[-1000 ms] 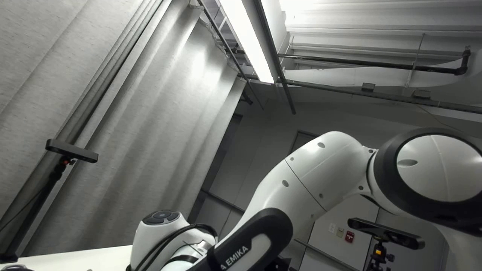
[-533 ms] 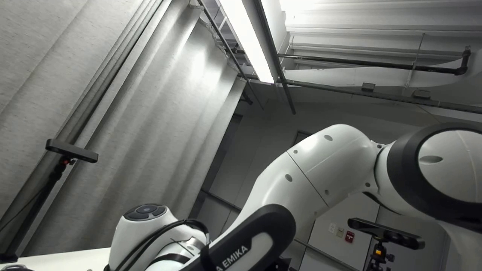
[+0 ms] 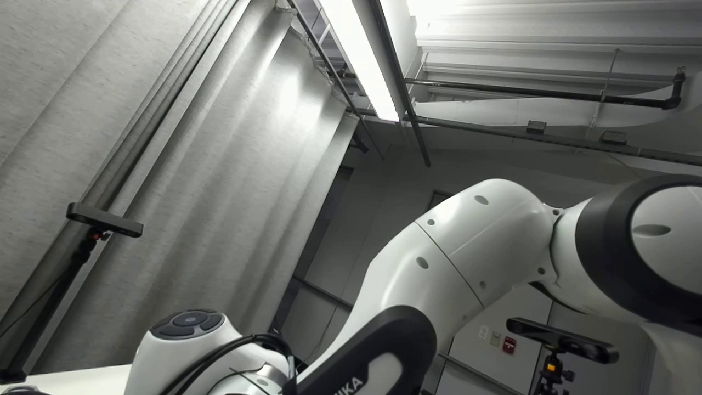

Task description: Pour the contents of the bowl and the blue cup onto the plate

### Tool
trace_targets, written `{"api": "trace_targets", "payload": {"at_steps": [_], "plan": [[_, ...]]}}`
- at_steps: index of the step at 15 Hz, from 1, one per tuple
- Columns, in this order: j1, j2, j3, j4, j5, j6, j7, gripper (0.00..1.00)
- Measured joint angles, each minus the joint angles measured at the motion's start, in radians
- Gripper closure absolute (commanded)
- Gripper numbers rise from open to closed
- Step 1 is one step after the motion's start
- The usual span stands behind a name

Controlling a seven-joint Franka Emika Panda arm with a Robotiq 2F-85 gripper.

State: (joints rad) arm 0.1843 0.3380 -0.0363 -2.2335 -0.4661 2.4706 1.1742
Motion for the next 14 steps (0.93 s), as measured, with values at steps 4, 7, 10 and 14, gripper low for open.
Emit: {"api": "trace_targets", "payload": {"at_steps": [4, 7, 10, 14], "plan": [[0.003, 0.012, 0.001, -0.002, 0.003, 0.005, -0.002, 0.01], [0.001, 0.025, -0.007, -0.001, 0.007, 0.009, -0.013, 0.12], [-0.005, 0.039, -0.012, 0.006, 0.025, 0.023, -0.043, 0.32], [-0.006, 0.062, -0.013, 0.029, 0.048, 0.025, -0.096, 0.45]]}}
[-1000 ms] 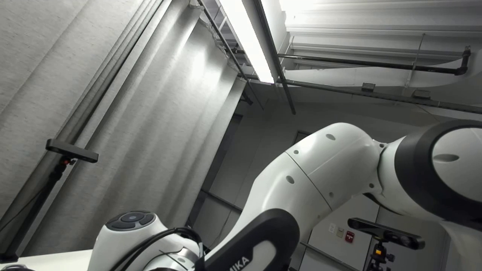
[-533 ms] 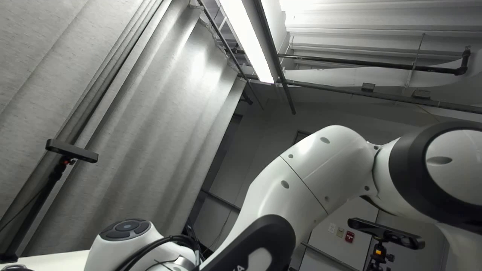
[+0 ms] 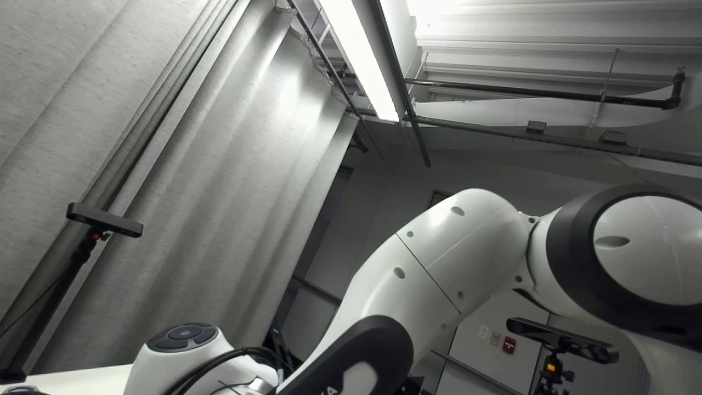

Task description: Pour the contents of the bowl and the blue cup onto the plate

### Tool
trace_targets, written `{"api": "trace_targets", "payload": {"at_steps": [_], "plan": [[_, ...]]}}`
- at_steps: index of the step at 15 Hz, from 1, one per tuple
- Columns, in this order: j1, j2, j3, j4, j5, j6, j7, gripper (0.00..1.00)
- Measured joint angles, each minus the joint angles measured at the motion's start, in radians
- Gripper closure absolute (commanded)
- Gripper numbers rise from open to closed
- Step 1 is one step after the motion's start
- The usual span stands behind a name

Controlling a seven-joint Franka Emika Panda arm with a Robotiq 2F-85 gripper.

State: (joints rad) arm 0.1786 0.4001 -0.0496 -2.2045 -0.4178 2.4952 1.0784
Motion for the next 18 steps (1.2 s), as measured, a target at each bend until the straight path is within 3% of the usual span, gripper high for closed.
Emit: {"api": "trace_targets", "payload": {"at_steps": [7, 18], "plan": [[0.0, 0.035, -0.001, 0.055, 0.028, 0.0, -0.061, 0.99], [0.004, 0.029, -0.035, 0.087, 0.034, -0.01, -0.072, 0.99]]}}
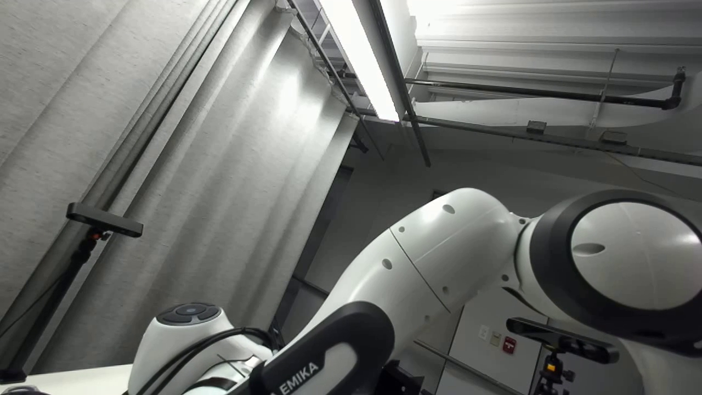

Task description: Pour the contents of the bowl and the blue cup onto the plate

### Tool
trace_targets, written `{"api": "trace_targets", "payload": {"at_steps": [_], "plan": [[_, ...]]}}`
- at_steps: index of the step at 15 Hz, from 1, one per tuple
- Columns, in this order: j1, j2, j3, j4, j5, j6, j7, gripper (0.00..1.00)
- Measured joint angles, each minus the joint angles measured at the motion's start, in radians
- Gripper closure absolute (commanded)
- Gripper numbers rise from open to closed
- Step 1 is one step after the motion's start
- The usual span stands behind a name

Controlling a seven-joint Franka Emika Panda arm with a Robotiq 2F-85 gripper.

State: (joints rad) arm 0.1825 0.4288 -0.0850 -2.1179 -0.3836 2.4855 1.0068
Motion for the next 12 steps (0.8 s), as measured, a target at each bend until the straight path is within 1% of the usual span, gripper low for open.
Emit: {"api": "trace_targets", "payload": {"at_steps": [2, 5, 8, 12], "plan": [[0.013, -0.007, -0.021, 0.005, -0.019, -0.031, 0.013, 0.99], [0.045, -0.031, -0.048, 0.033, -0.099, -0.123, 0.056, 0.99], [0.077, -0.049, -0.045, 0.083, -0.18, -0.243, 0.085, 0.99], [0.111, -0.041, -0.009, 0.165, -0.276, -0.399, 0.099, 0.99]]}}
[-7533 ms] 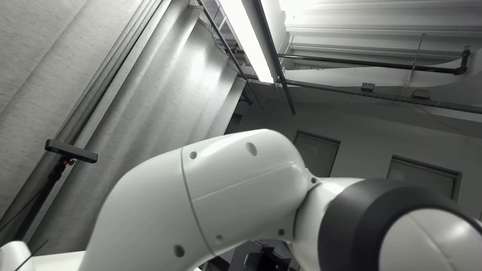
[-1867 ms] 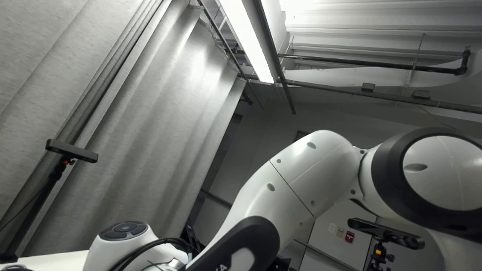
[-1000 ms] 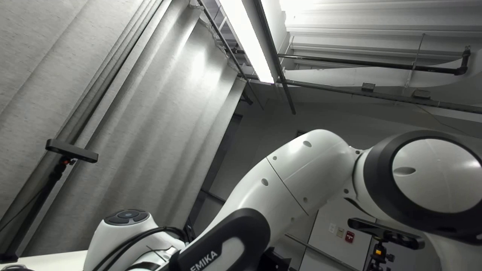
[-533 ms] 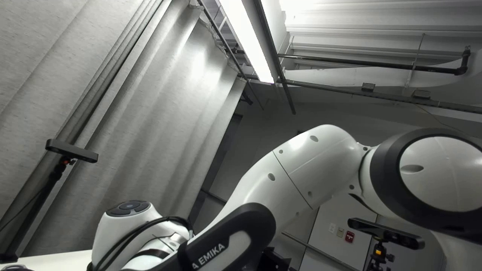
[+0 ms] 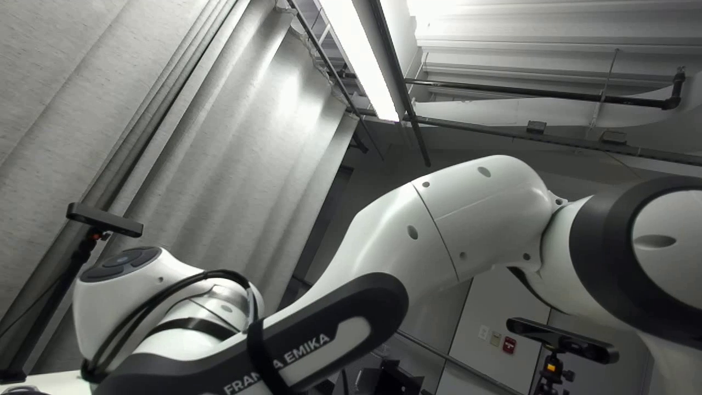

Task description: Pour the contents of the bowl and the blue cup onto the plate

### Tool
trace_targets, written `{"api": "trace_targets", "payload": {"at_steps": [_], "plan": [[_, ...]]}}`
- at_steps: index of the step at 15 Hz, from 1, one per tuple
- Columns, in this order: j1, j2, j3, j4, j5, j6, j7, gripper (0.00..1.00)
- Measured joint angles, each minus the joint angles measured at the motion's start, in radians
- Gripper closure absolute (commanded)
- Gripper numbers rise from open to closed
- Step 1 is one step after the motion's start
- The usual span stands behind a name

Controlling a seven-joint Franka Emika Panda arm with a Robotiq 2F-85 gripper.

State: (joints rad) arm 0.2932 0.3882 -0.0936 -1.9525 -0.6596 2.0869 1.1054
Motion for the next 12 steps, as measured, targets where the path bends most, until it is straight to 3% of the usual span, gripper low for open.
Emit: {"api": "trace_targets", "payload": {"at_steps": [7, 12], "plan": [[0.049, 0.127, 0.073, 0.22, -0.177, -0.239, -0.001, 0.99], [0.087, 0.258, 0.087, 0.415, -0.286, -0.368, -0.006, 0.99]]}}
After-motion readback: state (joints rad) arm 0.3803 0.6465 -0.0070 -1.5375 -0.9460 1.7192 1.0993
